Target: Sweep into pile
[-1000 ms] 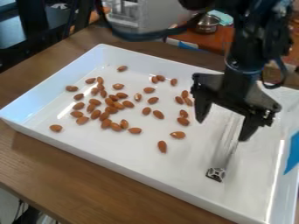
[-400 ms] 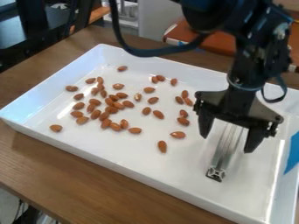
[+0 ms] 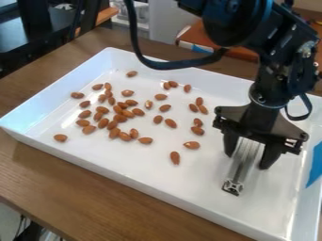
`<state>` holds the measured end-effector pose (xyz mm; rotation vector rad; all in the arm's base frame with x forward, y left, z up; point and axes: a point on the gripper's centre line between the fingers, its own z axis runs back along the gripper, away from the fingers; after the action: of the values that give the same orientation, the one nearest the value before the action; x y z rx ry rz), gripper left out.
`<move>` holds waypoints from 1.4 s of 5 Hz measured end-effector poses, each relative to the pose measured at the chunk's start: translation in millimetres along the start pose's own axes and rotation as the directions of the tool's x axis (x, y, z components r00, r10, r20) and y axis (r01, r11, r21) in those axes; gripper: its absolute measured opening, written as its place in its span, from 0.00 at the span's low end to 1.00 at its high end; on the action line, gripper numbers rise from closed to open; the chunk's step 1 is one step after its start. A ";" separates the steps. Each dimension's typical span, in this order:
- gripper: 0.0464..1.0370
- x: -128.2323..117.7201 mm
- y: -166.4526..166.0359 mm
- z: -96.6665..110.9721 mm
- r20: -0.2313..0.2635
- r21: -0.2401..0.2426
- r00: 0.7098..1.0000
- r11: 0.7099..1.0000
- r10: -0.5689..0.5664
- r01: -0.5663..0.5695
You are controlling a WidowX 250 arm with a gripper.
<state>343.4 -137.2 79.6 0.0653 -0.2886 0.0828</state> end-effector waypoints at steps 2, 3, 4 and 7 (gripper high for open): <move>0.34 -0.6 24.1 -1.5 0.023 -0.021 1.000 1.000 0.001 -0.001; 0.34 1.5 43.2 -4.5 0.041 -0.019 0.999 1.000 -0.002 0.002; 0.34 8.4 64.7 -8.6 0.064 -0.017 0.998 1.000 0.009 -0.007; 0.34 9.5 132.4 -13.7 0.064 0.007 0.997 0.999 -0.037 0.037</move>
<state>344.3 -3.8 76.2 0.0796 -0.3508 0.0450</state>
